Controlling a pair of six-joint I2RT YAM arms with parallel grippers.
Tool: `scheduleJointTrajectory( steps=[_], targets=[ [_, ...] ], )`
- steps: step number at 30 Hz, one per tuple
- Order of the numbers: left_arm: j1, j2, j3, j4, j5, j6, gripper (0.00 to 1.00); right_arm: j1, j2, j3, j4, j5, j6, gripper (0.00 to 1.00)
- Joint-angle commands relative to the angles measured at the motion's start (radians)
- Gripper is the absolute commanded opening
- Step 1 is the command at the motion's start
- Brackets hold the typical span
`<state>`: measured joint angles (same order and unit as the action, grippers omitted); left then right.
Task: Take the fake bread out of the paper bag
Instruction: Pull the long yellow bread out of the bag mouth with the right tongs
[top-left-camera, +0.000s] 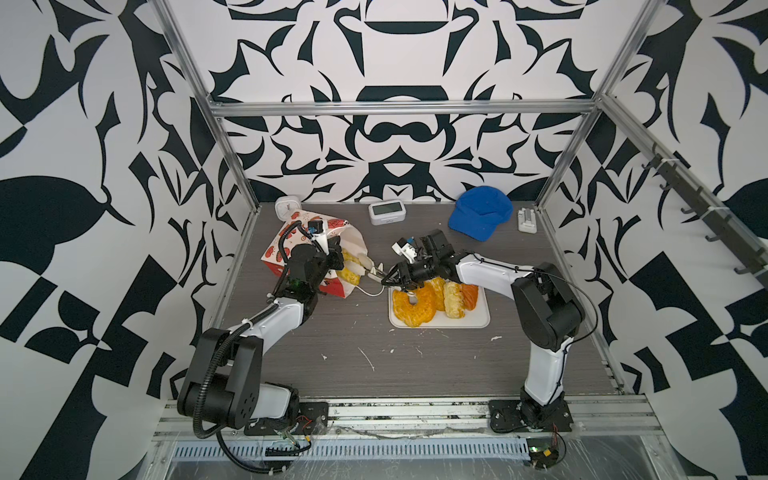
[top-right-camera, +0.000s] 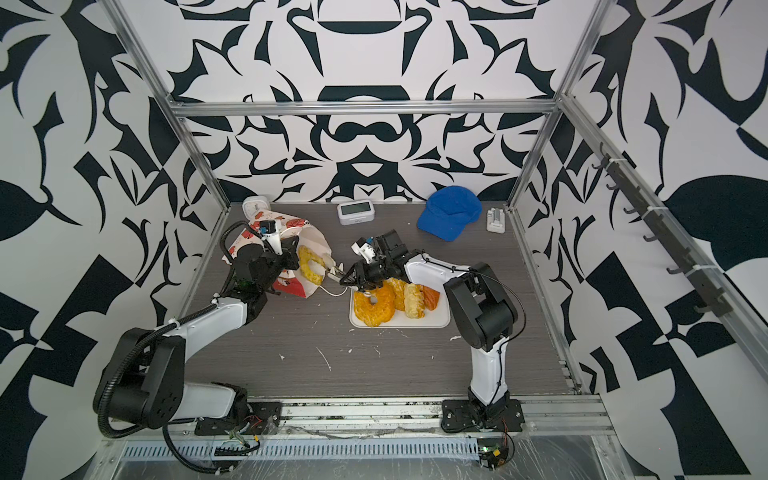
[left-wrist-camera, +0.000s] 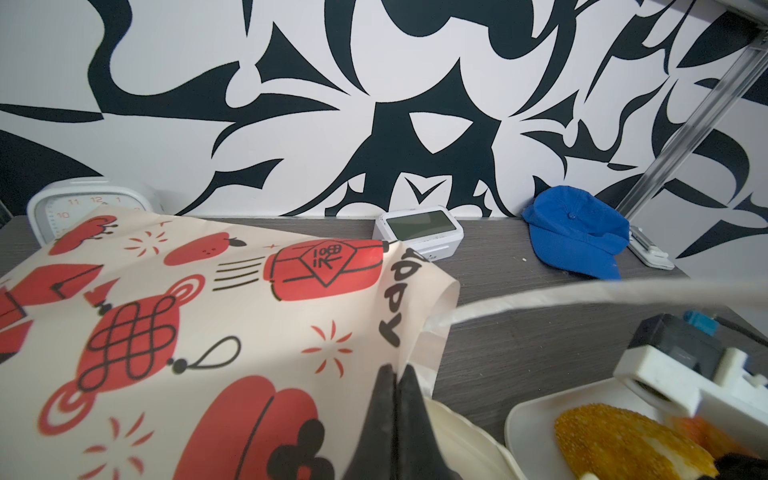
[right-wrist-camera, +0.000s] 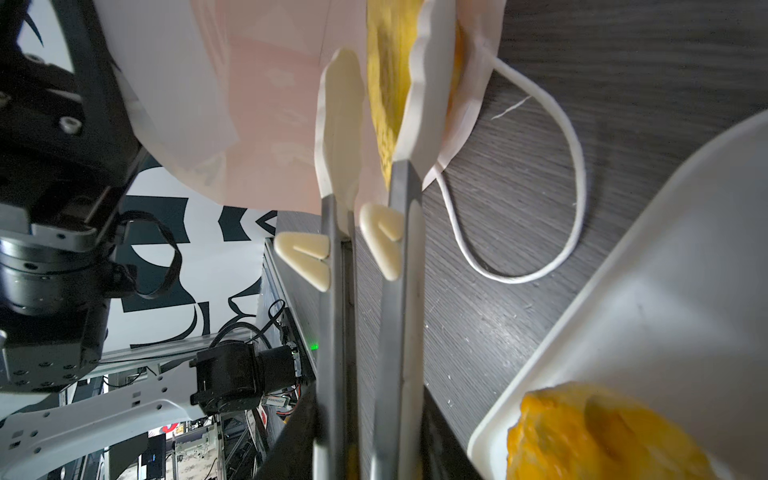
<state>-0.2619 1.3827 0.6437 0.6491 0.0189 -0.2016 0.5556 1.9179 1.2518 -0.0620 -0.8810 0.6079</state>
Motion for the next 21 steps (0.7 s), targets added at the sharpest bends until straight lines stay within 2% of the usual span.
scheduleJointTrajectory(
  steps=[1,7,21],
  targets=[
    [0.003,-0.023,-0.006,0.039,0.010,-0.004,0.00,-0.006,-0.062,-0.010,0.045,-0.009,-0.007,0.36],
    [0.003,-0.022,-0.005,0.038,0.014,-0.004,0.00,-0.016,-0.097,-0.017,0.062,0.003,-0.012,0.37],
    [0.003,-0.030,-0.006,0.035,0.014,-0.005,0.00,-0.021,-0.054,-0.017,0.077,-0.018,0.001,0.38]
  ],
)
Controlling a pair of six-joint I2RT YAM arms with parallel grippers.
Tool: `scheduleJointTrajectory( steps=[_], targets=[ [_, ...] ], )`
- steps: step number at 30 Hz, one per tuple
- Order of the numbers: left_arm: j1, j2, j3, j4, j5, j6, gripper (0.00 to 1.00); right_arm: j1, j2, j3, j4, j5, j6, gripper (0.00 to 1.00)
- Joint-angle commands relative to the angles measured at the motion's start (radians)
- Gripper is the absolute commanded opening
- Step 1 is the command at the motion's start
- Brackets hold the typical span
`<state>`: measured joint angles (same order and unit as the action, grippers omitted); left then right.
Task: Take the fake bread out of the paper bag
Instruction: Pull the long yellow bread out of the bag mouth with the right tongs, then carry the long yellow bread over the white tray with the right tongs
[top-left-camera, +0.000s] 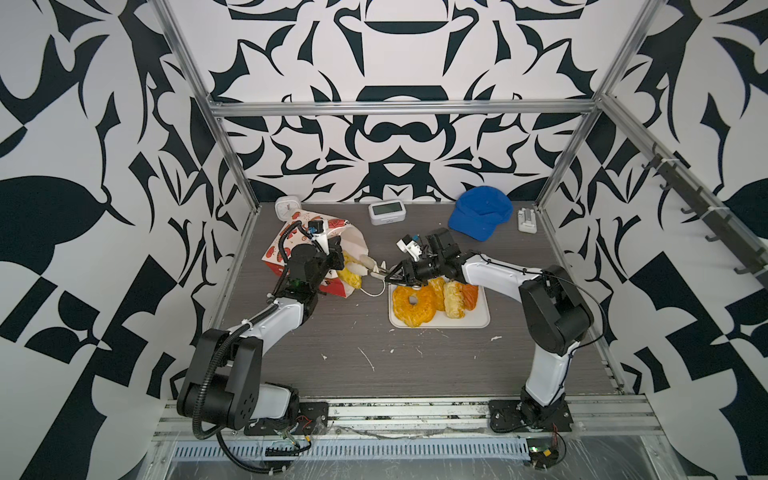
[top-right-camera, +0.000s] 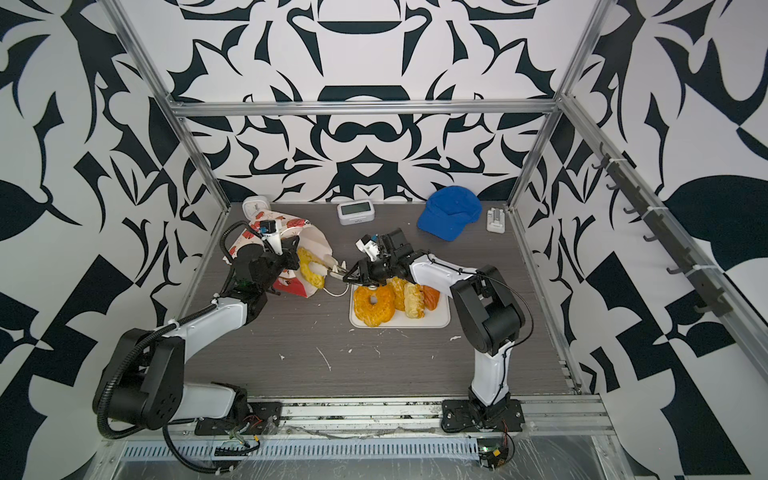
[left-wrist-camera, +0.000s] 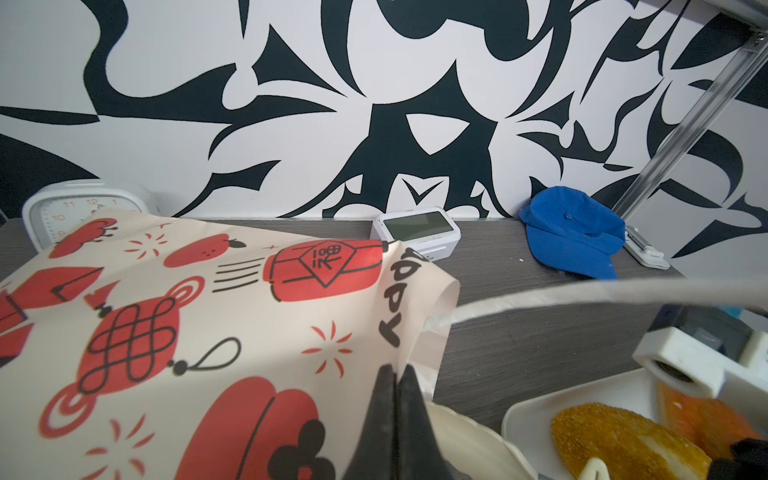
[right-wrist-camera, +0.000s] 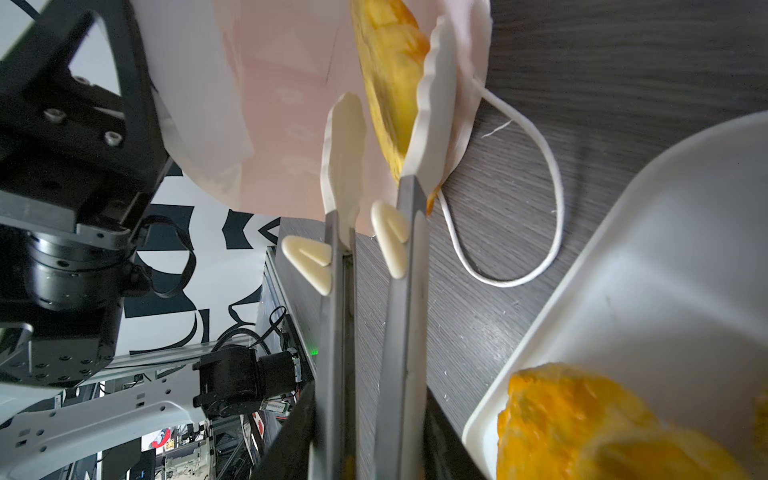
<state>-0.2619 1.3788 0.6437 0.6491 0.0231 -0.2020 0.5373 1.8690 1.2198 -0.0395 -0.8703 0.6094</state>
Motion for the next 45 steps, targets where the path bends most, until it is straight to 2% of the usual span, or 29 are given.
scheduleJointTrajectory(
  steps=[1,14,19,23,27,34,45],
  targets=[
    [0.003,-0.027,-0.007,0.035,0.010,-0.004,0.00,-0.002,-0.001,0.017,0.058,-0.033,0.000,0.38],
    [0.003,-0.027,-0.010,0.037,0.011,-0.004,0.00,-0.002,0.036,0.039,0.049,-0.048,0.007,0.38],
    [0.003,-0.025,-0.007,0.040,0.009,-0.003,0.00,0.005,0.054,0.087,-0.025,-0.063,-0.033,0.38],
    [0.003,-0.023,-0.007,0.043,0.008,-0.001,0.00,0.007,0.060,0.095,-0.042,-0.077,-0.038,0.32],
    [0.003,-0.019,-0.006,0.046,0.007,-0.003,0.00,0.007,0.056,0.098,-0.052,-0.075,-0.041,0.19],
    [0.005,-0.018,-0.008,0.052,0.003,-0.002,0.00,0.007,0.032,0.098,-0.053,-0.072,-0.044,0.09],
    [0.007,-0.019,-0.018,0.074,-0.031,-0.005,0.00,-0.018,-0.132,0.037,-0.136,-0.036,-0.085,0.05]
  ],
)
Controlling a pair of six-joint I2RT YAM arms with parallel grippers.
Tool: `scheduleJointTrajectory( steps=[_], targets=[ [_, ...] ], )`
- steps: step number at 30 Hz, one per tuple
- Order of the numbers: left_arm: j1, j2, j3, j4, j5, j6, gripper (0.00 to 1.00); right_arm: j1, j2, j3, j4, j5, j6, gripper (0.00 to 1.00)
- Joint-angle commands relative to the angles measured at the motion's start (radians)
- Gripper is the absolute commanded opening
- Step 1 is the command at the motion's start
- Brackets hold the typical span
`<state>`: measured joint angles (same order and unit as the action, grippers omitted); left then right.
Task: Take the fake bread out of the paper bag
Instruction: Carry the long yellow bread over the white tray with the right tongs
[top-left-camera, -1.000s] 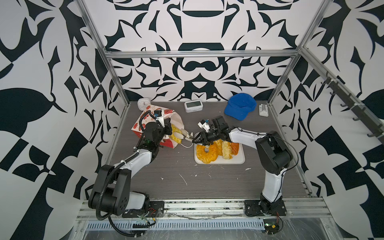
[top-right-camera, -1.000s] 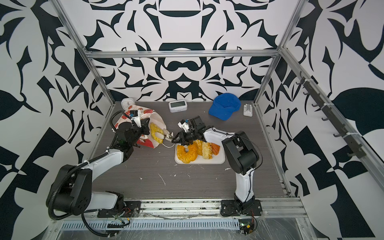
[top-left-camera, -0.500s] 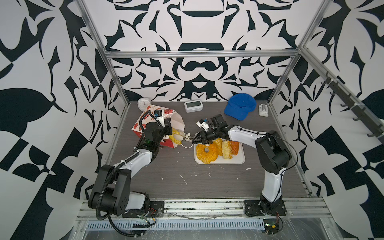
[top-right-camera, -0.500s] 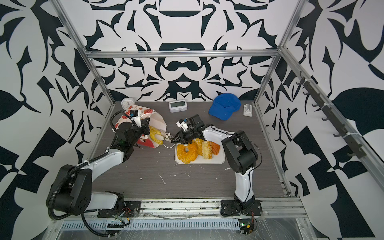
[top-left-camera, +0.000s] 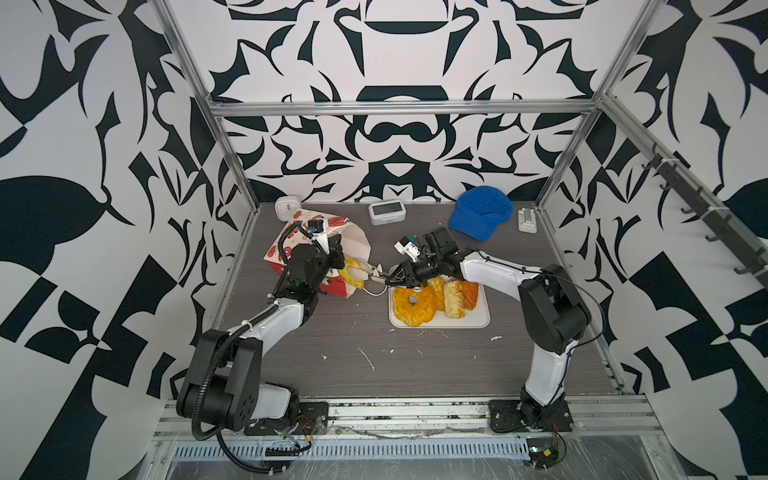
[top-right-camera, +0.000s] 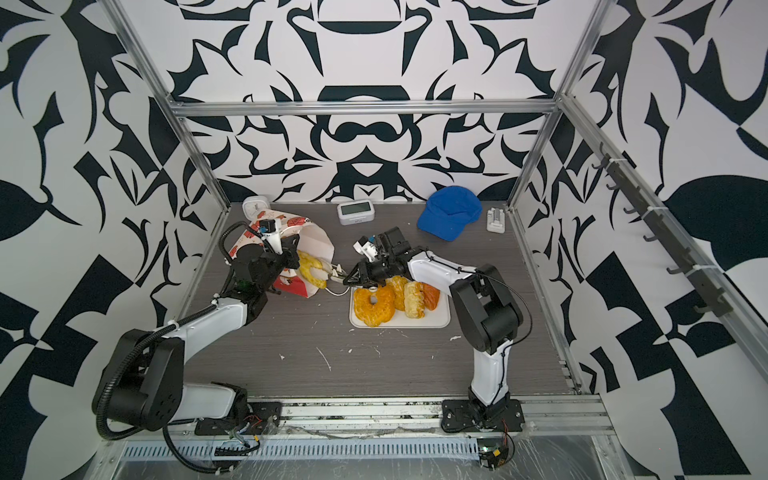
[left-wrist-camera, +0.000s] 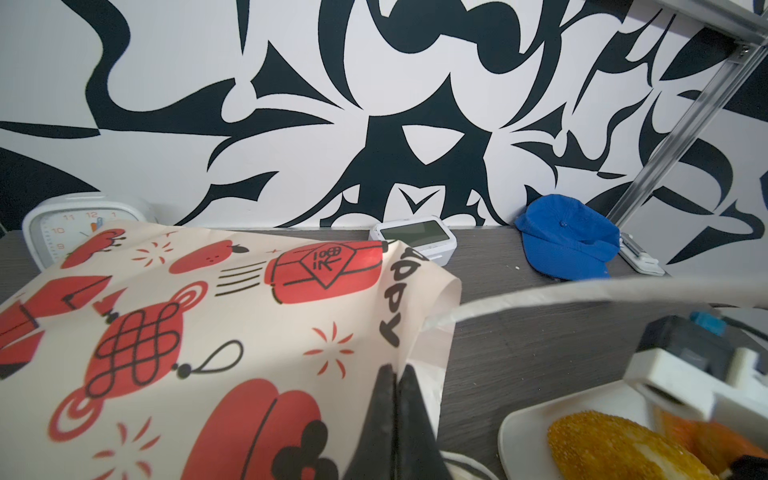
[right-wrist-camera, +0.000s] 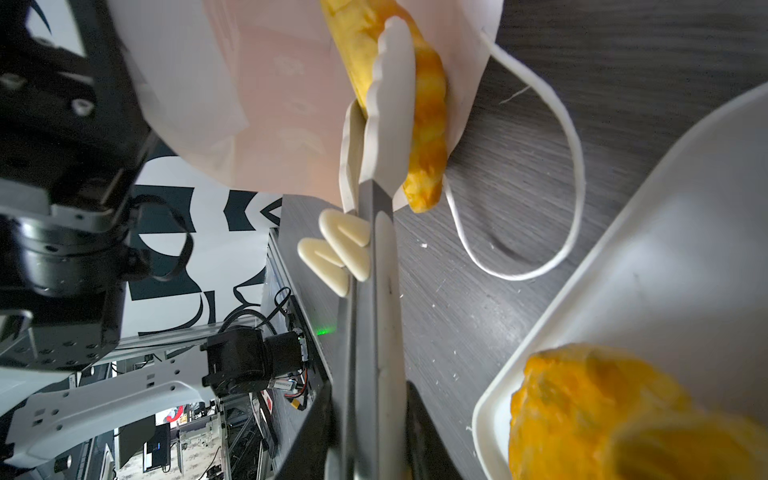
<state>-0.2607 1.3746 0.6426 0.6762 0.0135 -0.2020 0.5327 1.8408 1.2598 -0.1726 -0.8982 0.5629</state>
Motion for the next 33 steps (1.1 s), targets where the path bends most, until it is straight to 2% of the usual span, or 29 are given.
scheduleJointTrajectory(
  steps=[1,6,12,21,26,30,33],
  targets=[
    [0.008,-0.013,-0.017,0.049,-0.024,-0.007,0.00,-0.020,-0.123,-0.014,-0.009,-0.005,-0.041,0.05],
    [0.008,0.005,-0.023,0.080,-0.041,-0.017,0.00,-0.049,-0.194,-0.049,-0.056,0.011,-0.058,0.04],
    [0.011,0.007,-0.025,0.091,-0.113,-0.022,0.00,-0.076,-0.282,-0.087,-0.175,0.032,-0.120,0.03],
    [0.019,0.043,-0.028,0.130,-0.161,-0.036,0.00,-0.180,-0.470,-0.155,-0.315,0.085,-0.177,0.02],
    [0.022,0.065,-0.026,0.150,-0.153,-0.045,0.00,-0.243,-0.593,-0.137,-0.439,0.204,-0.235,0.02],
    [0.023,0.071,-0.027,0.155,-0.147,-0.046,0.00,-0.252,-0.677,-0.082,-0.613,0.440,-0.328,0.01],
    [0.027,0.073,-0.032,0.158,-0.141,-0.045,0.00,-0.253,-0.732,-0.066,-0.693,0.579,-0.354,0.01]
  ],
)
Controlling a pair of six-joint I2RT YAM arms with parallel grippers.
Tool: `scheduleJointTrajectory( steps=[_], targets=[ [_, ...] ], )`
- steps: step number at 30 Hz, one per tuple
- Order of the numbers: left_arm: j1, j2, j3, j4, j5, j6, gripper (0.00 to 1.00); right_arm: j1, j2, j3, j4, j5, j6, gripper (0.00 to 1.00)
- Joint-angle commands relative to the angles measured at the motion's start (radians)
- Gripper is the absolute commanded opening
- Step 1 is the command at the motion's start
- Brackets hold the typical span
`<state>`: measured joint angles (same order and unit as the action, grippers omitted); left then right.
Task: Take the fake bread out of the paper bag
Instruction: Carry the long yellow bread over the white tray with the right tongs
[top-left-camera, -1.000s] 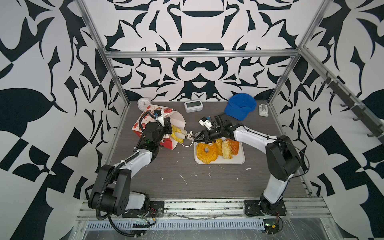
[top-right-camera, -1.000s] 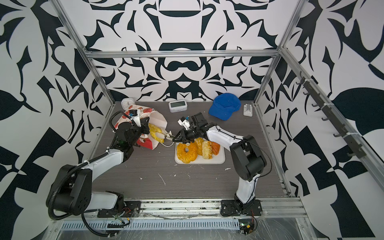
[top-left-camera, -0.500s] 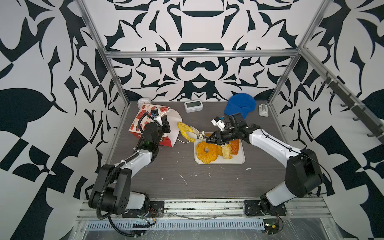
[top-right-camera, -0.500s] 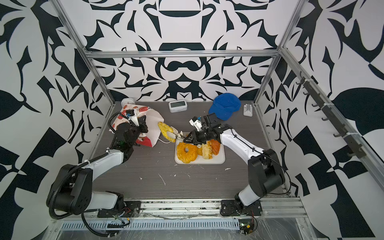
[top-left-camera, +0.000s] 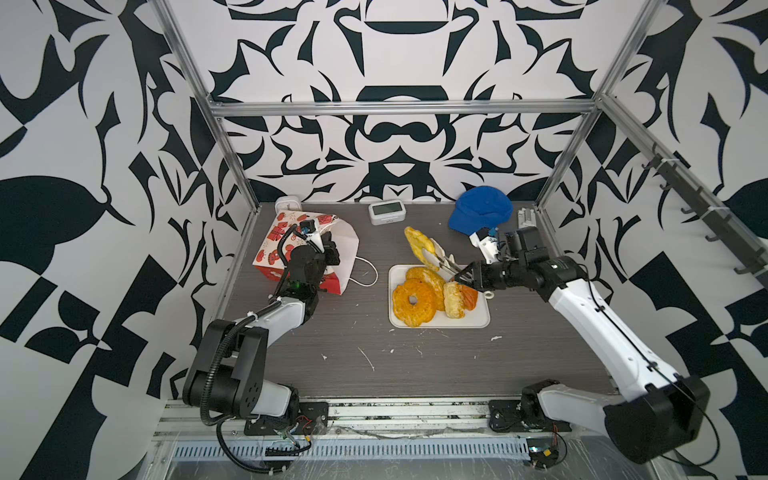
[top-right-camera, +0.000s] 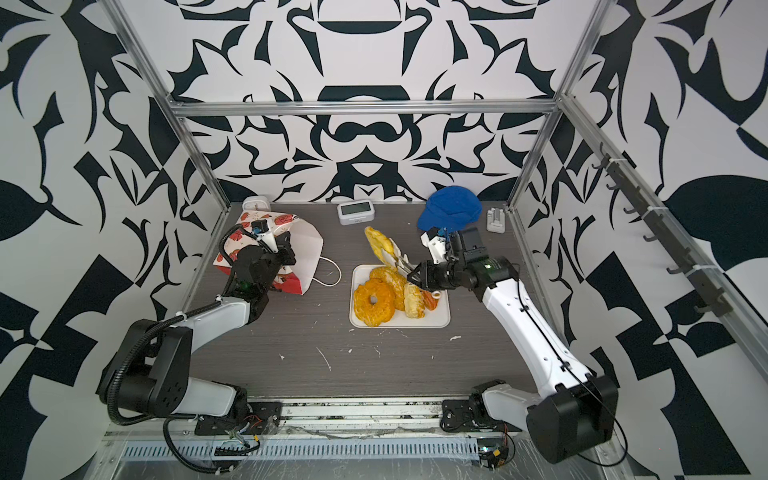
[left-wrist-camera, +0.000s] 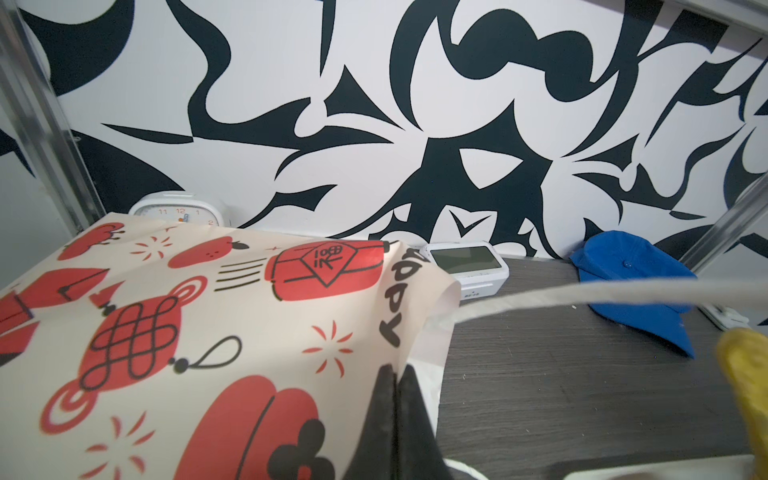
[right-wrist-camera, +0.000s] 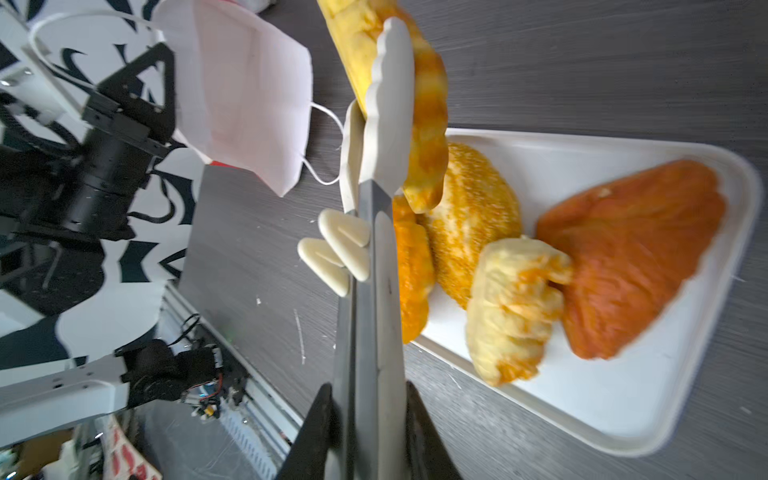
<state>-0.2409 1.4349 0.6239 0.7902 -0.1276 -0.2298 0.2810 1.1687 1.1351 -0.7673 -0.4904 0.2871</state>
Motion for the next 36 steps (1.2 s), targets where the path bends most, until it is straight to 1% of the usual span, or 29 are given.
scheduleJointTrajectory(
  steps=[1,6,10,14,17,19,25,27,36],
  targets=[
    [0.008,0.013,-0.017,0.047,0.003,-0.019,0.00,-0.003,-0.078,0.058,-0.109,0.200,-0.080,0.01],
    [0.012,0.027,-0.024,0.067,0.020,-0.031,0.00,-0.002,-0.116,0.036,-0.112,0.301,-0.076,0.01],
    [0.015,0.030,-0.024,0.072,0.028,-0.036,0.00,-0.002,-0.086,0.019,-0.115,0.338,-0.109,0.00],
    [0.022,0.031,-0.027,0.073,0.037,-0.041,0.00,-0.002,-0.089,-0.016,-0.099,0.376,-0.149,0.00],
    [0.028,0.040,-0.029,0.084,0.048,-0.048,0.00,-0.002,-0.098,-0.039,-0.111,0.443,-0.156,0.00],
    [0.032,0.047,-0.030,0.093,0.052,-0.052,0.00,-0.002,-0.107,-0.051,-0.130,0.467,-0.150,0.00],
    [0.046,0.062,-0.031,0.108,0.073,-0.064,0.00,-0.002,-0.154,-0.072,-0.164,0.479,-0.117,0.00],
    [0.048,0.067,-0.032,0.115,0.078,-0.068,0.00,-0.002,-0.158,-0.076,-0.162,0.458,-0.111,0.00],
    [0.049,0.060,-0.046,0.130,0.083,-0.083,0.00,0.006,-0.152,-0.067,-0.188,0.428,-0.061,0.00]
  ],
)
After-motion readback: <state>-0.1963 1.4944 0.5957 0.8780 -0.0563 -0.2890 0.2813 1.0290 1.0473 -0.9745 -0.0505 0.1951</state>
